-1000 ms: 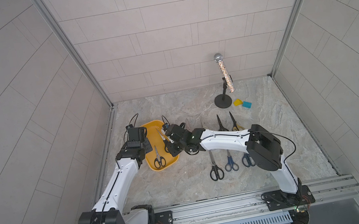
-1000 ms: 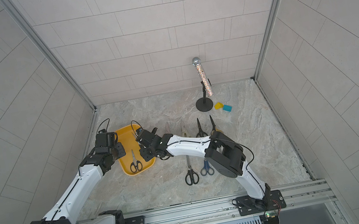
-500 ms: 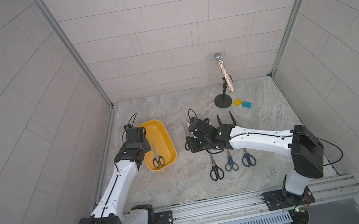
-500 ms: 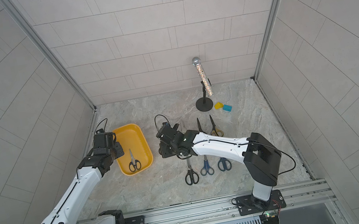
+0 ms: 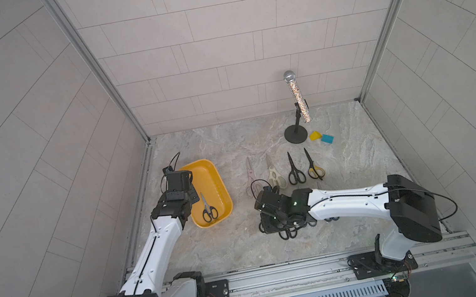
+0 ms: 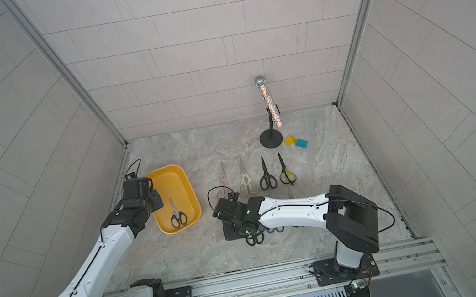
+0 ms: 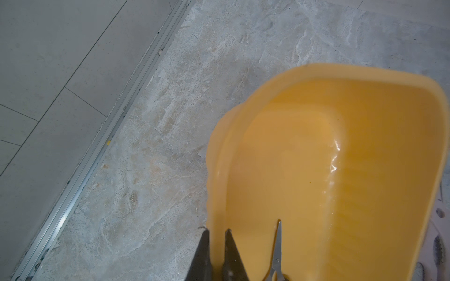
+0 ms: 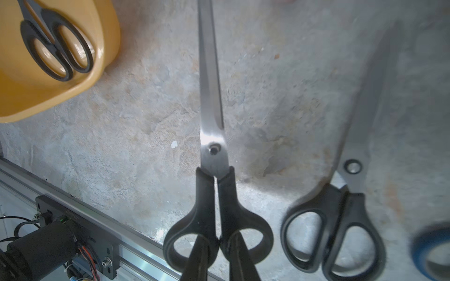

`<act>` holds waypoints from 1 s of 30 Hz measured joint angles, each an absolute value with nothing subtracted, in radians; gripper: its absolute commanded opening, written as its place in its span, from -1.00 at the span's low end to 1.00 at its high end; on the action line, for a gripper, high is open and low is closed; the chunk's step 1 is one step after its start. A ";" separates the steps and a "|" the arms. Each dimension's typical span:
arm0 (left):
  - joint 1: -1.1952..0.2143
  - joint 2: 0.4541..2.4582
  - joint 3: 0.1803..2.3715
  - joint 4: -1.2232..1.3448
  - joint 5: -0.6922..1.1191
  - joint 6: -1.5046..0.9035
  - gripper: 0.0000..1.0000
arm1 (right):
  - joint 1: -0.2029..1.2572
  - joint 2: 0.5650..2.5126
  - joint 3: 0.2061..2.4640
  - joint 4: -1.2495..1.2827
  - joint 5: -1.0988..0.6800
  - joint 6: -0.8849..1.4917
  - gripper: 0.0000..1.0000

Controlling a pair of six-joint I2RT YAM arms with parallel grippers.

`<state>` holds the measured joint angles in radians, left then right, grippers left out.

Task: Take the scissors out of the storage box
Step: Place the scissors at the center of the board.

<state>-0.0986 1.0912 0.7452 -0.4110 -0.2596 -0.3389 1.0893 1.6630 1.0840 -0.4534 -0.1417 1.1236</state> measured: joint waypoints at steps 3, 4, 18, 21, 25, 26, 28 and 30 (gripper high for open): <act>-0.099 1.086 0.738 -0.404 -0.260 -0.339 -1.00 | 1.106 1.733 1.100 -0.438 -0.168 1.156 -1.00; -0.099 1.084 0.736 -0.399 -0.261 -0.338 -1.00 | 1.108 1.754 1.106 -0.437 -0.175 1.164 -1.00; -0.099 1.074 0.728 -0.385 -0.267 -0.323 -1.00 | 1.113 1.859 1.205 -0.503 -0.173 1.207 -0.44; -0.099 1.074 0.728 -0.385 -0.267 -0.323 -1.00 | 1.108 1.859 1.210 -0.529 -0.163 1.201 -0.40; -0.099 1.074 0.728 -0.385 -0.267 -0.323 -1.00 | 1.092 1.852 1.210 -0.550 -0.154 1.180 -0.32; -0.099 1.074 0.728 -0.385 -0.267 -0.323 -1.00 | 1.088 1.845 1.210 -0.555 -0.149 1.169 -0.32; -0.099 1.074 0.728 -0.385 -0.267 -0.323 -1.00 | 1.080 1.821 1.211 -0.567 -0.142 1.145 -0.33; -0.099 1.074 0.728 -0.385 -0.267 -0.323 -1.00 | 1.073 1.793 1.232 -0.585 -0.138 1.119 -0.33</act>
<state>-0.0986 1.0740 0.7277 -0.3855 -0.2668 -0.3229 1.0729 1.7931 1.2324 -0.5850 -0.1383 1.1194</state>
